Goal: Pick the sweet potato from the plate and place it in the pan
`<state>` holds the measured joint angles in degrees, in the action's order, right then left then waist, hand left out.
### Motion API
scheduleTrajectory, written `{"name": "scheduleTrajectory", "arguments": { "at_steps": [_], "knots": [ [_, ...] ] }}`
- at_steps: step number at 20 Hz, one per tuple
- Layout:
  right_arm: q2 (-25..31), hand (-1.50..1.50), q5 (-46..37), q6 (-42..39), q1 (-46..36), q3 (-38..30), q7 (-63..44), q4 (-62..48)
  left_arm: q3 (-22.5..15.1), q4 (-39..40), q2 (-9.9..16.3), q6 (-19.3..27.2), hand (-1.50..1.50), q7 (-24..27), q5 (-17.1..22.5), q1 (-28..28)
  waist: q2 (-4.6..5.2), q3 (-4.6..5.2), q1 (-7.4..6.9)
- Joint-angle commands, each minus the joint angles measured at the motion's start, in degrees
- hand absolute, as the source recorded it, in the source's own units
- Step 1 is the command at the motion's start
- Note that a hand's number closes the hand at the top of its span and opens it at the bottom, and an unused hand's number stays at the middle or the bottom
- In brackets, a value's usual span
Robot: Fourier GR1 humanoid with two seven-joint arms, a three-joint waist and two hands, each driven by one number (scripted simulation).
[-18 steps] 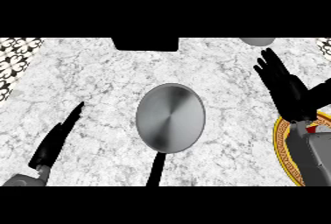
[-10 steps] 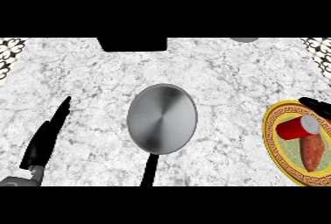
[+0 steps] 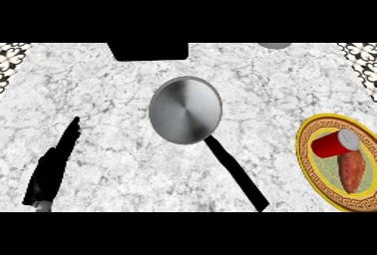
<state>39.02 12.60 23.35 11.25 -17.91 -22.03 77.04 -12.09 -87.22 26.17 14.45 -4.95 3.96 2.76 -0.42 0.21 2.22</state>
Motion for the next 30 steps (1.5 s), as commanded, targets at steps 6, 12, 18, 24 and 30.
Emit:
{"name": "scheduleTrajectory", "arguments": {
  "at_steps": [6,12,18,24,30],
  "knots": [
    [14.43,-1.50,4.36,-19.93,8.29,-1.11,-12.14,10.07,-1.65,-2.77,-2.26,1.77,0.00,-0.83,-2.88,1.44,0.26,-0.13,-1.63],
    [17.06,-1.50,8.38,-27.51,-2.55,1.76,-20.42,7.88,-0.91,-6.43,-1.26,-1.20,0.00,-5.42,-2.01,-0.97,0.59,-0.22,-3.32],
    [17.00,-1.50,8.06,-31.03,-10.89,5.19,-31.16,6.03,1.14,-4.47,-2.11,-2.94,0.00,-5.07,-2.42,-1.58,0.54,-0.20,-2.96],
    [13.61,-1.50,4.73,-37.49,-15.92,8.82,-28.59,-3.59,1.84,-7.45,-3.22,-3.38,0.00,-6.82,-3.37,-0.69,0.49,-0.24,-2.76],
    [15.95,-1.50,7.50,-44.77,-21.49,14.34,-38.85,-4.38,0.85,-7.35,-4.24,-3.24,0.00,-4.92,-4.85,1.26,0.51,-0.21,-3.27]
  ]
}}
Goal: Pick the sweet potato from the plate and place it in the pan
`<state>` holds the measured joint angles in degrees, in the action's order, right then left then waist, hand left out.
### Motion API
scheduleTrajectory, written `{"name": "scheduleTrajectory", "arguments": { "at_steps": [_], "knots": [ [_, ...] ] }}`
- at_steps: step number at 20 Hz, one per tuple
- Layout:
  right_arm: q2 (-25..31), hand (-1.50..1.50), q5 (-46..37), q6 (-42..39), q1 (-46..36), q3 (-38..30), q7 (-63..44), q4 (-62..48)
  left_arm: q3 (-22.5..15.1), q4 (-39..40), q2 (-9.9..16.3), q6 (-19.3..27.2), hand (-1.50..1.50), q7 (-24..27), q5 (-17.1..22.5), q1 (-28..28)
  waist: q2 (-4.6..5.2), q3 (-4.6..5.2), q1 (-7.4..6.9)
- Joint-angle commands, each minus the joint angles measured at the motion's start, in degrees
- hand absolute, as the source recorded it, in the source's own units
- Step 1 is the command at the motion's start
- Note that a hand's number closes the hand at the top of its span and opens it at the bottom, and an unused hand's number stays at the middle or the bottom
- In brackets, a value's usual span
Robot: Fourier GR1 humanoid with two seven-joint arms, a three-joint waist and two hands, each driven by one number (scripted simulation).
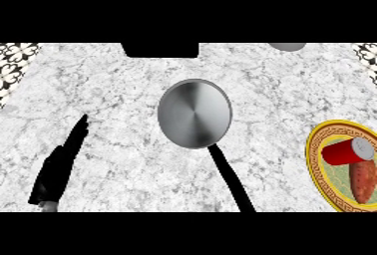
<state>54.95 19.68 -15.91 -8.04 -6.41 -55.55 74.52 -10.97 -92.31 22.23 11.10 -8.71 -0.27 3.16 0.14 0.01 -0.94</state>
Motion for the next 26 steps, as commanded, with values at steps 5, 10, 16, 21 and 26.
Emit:
{"name": "scheduleTrajectory", "arguments": {
  "at_steps": [5,10,16,21,26],
  "knots": [
    [-1.04,-1.50,0.19,-6.60,-5.93,5.64,-7.42,-4.55,1.31,4.30,-1.67,-0.87,0.00,4.50,-1.29,-0.57,0.00,0.02,0.25],
    [-5.23,-1.50,-1.86,-6.46,-10.14,8.20,-5.63,-9.62,2.82,2.83,-1.11,-2.27,0.00,0.45,-1.28,-1.93,0.01,-0.02,0.20],
    [-4.49,-1.50,-1.71,-7.34,-8.91,11.45,-9.69,-8.69,1.79,0.04,-2.11,-1.67,0.00,1.13,-2.90,1.28,-0.12,0.00,0.32],
    [-7.86,-1.50,-4.17,-5.81,-9.64,12.84,-8.32,-11.89,1.58,2.75,-4.68,-1.31,0.00,2.51,-4.18,0.69,-0.07,0.00,0.57],
    [-10.05,-1.50,-4.86,-4.93,-8.96,13.74,-8.87,-11.82,4.31,-0.85,-2.33,-4.61,0.00,0.48,-2.19,2.18,-0.16,0.00,0.52]
  ]
}}
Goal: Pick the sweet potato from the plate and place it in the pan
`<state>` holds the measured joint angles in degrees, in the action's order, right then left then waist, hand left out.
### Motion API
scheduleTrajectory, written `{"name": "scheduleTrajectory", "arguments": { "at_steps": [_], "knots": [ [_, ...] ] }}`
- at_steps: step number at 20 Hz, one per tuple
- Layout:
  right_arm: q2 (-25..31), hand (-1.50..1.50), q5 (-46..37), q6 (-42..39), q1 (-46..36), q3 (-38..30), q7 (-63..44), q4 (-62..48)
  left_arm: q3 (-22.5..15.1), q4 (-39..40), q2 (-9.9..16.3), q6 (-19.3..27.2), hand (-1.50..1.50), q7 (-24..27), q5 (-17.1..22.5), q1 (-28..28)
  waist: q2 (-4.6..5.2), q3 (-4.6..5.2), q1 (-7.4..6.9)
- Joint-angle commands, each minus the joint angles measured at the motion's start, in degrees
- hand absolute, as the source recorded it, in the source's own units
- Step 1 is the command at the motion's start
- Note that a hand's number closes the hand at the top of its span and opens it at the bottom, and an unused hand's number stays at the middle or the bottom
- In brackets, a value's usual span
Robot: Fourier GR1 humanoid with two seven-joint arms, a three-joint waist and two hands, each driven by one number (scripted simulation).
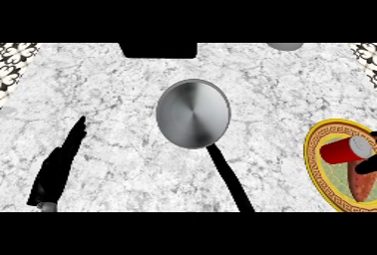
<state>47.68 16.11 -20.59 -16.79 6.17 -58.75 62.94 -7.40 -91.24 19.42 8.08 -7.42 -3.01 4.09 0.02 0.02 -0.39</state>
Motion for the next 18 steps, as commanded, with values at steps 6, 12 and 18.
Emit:
{"name": "scheduleTrajectory", "arguments": {
  "at_steps": [6,12,18],
  "knots": [
    [-4.34,-1.50,-3.30,-0.67,-1.13,0.99,-4.85,-2.70,1.43,-1.02,-0.75,-1.89,0.00,-0.05,-1.11,1.15,-0.01,-0.01,0.01],
    [-5.53,-1.50,-6.88,-0.25,2.98,1.19,0.38,-4.21,3.06,0.74,-2.10,-2.43,0.00,0.83,-1.32,0.15,0.01,-0.02,0.22],
    [-6.44,-1.50,-7.91,-1.98,0.54,-2.60,-0.26,-6.41,4.91,-1.14,-1.82,-4.65,0.00,0.10,-2.21,0.71,0.01,-0.02,0.08]
  ]
}}
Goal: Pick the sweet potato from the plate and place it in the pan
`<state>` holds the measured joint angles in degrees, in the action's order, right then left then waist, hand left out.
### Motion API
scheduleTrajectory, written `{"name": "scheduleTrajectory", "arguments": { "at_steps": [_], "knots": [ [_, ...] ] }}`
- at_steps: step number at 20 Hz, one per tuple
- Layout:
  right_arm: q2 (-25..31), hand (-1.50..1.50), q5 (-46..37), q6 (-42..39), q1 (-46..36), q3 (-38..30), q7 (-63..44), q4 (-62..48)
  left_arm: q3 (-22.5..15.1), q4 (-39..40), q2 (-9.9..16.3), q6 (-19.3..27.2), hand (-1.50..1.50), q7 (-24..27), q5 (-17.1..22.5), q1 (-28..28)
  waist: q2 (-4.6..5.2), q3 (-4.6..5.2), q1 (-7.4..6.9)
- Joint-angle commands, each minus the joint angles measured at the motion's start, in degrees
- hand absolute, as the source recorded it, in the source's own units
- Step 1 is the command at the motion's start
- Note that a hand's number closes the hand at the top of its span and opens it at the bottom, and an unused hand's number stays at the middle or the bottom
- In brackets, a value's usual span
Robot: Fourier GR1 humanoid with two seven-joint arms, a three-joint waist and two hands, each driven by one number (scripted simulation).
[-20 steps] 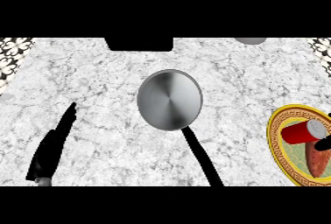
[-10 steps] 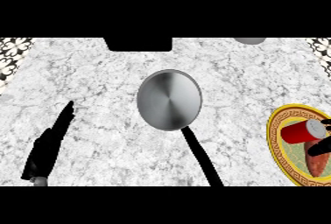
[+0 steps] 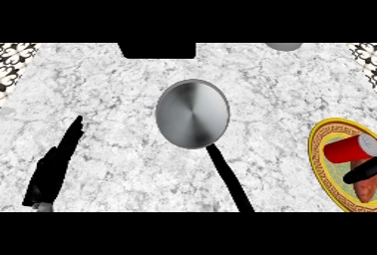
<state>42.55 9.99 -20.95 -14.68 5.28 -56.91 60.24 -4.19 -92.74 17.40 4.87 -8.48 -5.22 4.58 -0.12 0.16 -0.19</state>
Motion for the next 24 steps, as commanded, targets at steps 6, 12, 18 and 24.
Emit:
{"name": "scheduleTrajectory", "arguments": {
  "at_steps": [6,12,18,24],
  "knots": [
    [-5.69,1.50,-5.64,3.81,2.36,-3.17,1.71,0.15,1.60,4.78,-2.80,-0.73,0.00,2.90,-2.27,-1.21,0.12,-0.15,0.25],
    [-9.17,1.50,-6.51,6.07,3.24,-5.20,7.82,-4.93,2.45,-0.13,-1.28,-3.34,0.00,0.50,-0.51,0.35,0.16,-0.20,-0.04],
    [-4.39,1.50,-10.21,1.39,-1.81,-3.09,7.61,2.32,1.53,-1.53,-2.04,-2.93,0.00,0.26,-2.26,0.89,0.19,-0.20,-0.85],
    [1.20,1.50,-23.42,-8.20,-12.82,11.63,27.13,16.39,-0.97,0.07,-2.06,-5.24,0.00,0.89,-2.34,-2.45,1.17,-0.36,-8.02]
  ]
}}
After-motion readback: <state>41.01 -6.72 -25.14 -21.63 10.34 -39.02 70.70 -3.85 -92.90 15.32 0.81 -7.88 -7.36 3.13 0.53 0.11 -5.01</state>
